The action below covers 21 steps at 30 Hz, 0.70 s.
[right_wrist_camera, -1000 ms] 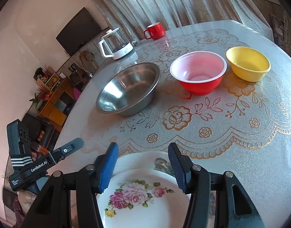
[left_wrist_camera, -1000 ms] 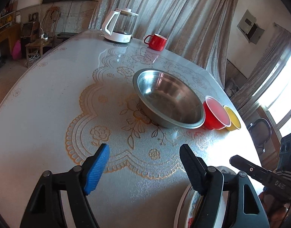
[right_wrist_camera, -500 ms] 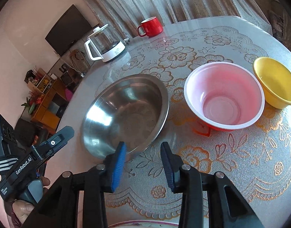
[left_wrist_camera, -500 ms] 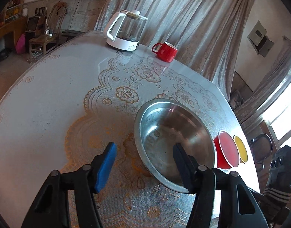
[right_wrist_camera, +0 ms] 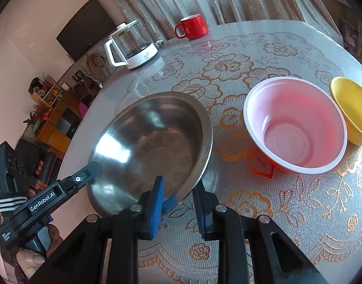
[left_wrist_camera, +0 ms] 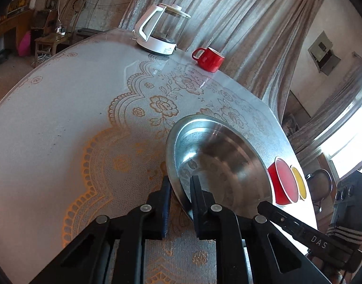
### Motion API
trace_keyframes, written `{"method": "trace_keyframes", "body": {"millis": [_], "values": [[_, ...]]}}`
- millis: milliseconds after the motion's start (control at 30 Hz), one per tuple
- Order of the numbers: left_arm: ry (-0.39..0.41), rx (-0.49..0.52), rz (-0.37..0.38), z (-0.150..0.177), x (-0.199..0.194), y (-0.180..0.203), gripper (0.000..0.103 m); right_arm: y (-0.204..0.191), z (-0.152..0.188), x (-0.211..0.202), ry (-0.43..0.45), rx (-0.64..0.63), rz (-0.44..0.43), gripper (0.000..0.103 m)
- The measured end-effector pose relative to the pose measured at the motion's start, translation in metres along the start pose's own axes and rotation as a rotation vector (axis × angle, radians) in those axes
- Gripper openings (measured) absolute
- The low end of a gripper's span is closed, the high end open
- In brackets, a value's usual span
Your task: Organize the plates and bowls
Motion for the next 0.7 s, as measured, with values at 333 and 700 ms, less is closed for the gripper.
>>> {"method": "trace_keyframes", "body": {"millis": [333, 700], "values": [[0.051, -0.049, -0.035, 0.055, -0.064, -0.027, 0.019, -0.038, 0.034, -0.005, -0.037, -0.09, -0.048, 0.024], [0.078, -0.086, -0.054, 0.118, -0.112, -0.047, 0.02, -0.072, 0.083, -0.008, -0.094, -0.194, -0.074, 0.024]]}}
Point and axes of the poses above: each gripper's, at about its wrist camera, not at the fingertips, and x roughly the way its jaws point, y to its right, z to its underside, the point moved 1 cm from there along x, roughly the way its jaws point, and after that the axes turned 7 degrees about -y, right-handed, at the moved point
